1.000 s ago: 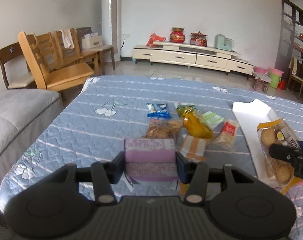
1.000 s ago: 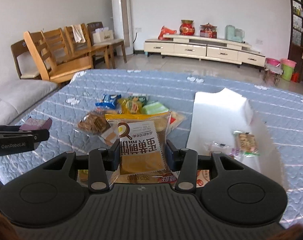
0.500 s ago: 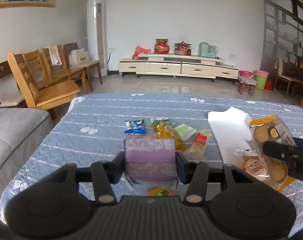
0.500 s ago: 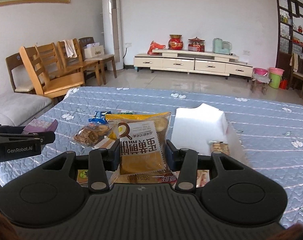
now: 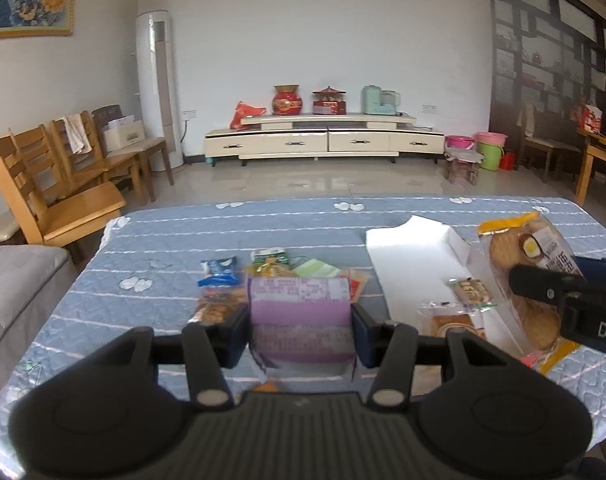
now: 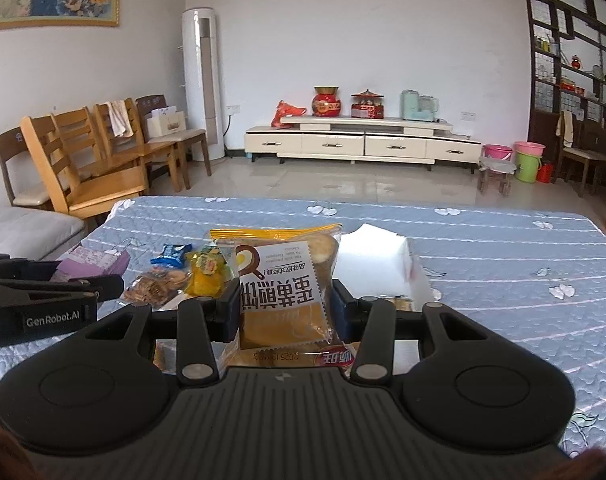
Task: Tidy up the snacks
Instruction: 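Carry the pink box and yellow egg-cake bag toward the white tray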
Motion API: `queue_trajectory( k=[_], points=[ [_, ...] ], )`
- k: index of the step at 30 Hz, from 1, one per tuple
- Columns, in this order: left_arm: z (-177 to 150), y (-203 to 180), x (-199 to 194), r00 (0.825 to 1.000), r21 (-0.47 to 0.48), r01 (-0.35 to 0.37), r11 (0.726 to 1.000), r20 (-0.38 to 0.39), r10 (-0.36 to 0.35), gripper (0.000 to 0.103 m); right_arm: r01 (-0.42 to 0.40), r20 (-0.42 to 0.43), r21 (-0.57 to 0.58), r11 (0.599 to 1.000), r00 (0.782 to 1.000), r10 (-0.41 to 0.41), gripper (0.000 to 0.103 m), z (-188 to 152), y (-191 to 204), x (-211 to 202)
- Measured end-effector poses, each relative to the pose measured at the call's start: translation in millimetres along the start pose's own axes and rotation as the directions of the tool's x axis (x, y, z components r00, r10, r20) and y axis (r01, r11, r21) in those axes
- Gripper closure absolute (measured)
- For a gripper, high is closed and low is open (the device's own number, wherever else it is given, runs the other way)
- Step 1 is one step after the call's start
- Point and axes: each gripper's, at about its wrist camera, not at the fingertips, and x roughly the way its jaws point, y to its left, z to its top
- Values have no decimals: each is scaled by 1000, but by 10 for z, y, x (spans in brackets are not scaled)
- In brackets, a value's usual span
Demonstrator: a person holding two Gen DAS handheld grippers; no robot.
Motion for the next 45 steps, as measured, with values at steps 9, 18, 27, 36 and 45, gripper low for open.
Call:
queue_trajectory(
  k=[9, 18, 27, 36, 45],
  points=[
    [57, -218, 55, 999, 28, 34, 999, 1, -34, 52, 33, 11, 25, 999, 999, -34, 48, -33, -139, -56],
    [120, -404, 145, 998, 48, 63, 997, -4, -63, 52, 79, 11, 55, 995, 997, -79, 48, -49, -278, -53],
    [200, -567, 260, 996, 56, 91, 994, -8, -90, 52, 129, 11, 77, 989, 991, -130, 48, -4, -421, 9],
    [277, -746, 381, 994, 80, 109, 991, -11, -108, 52, 141, 8, 74, 987, 990, -142, 48, 56, -414, 163],
    [386, -920, 559, 992, 91, 122, 988, -18, -121, 52, 119, -11, 75, 990, 993, -119, 48, 69, -429, 296]
  ],
)
